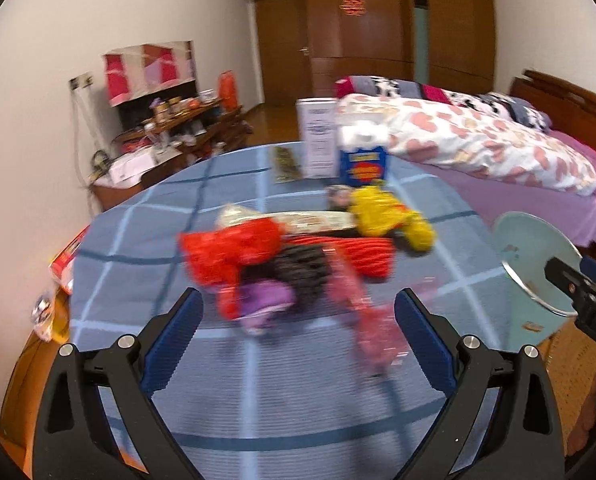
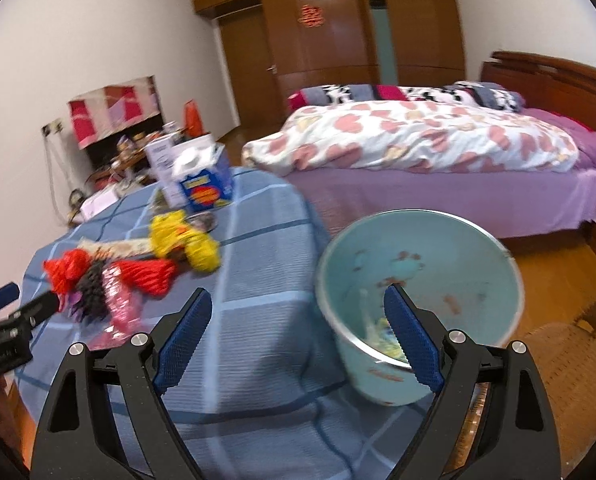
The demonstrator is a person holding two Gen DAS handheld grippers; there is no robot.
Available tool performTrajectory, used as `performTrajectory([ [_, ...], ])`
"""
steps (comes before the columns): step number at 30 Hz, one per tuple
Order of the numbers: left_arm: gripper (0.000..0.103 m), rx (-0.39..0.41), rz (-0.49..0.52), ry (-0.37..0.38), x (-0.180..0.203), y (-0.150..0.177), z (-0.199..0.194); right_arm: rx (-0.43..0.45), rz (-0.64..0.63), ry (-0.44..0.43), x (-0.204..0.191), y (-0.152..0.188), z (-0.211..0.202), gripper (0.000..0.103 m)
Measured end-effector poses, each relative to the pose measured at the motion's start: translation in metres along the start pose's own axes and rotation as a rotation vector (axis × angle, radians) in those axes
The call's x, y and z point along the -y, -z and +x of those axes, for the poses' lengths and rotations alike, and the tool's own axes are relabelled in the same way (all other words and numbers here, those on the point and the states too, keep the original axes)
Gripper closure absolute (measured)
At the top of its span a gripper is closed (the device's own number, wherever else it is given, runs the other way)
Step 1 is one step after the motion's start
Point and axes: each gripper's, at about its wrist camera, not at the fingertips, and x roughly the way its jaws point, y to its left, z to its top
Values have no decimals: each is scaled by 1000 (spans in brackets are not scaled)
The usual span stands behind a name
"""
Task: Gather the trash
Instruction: 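Return to the table and grasp the pink plastic bag with the right gripper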
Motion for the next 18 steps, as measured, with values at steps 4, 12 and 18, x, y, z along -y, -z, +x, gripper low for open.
performTrajectory([
  [4, 9, -7, -35, -54, -29, 5, 4, -21, -40, -53, -25, 0, 9, 16],
  [12, 9, -20, -97, -96, -72, 11, 11, -69, -120, -176, -75, -5, 30, 17],
  [18, 9, -28, -110, -118, -91, 12, 16, -154, -226, -249, -119, 3, 60, 21],
])
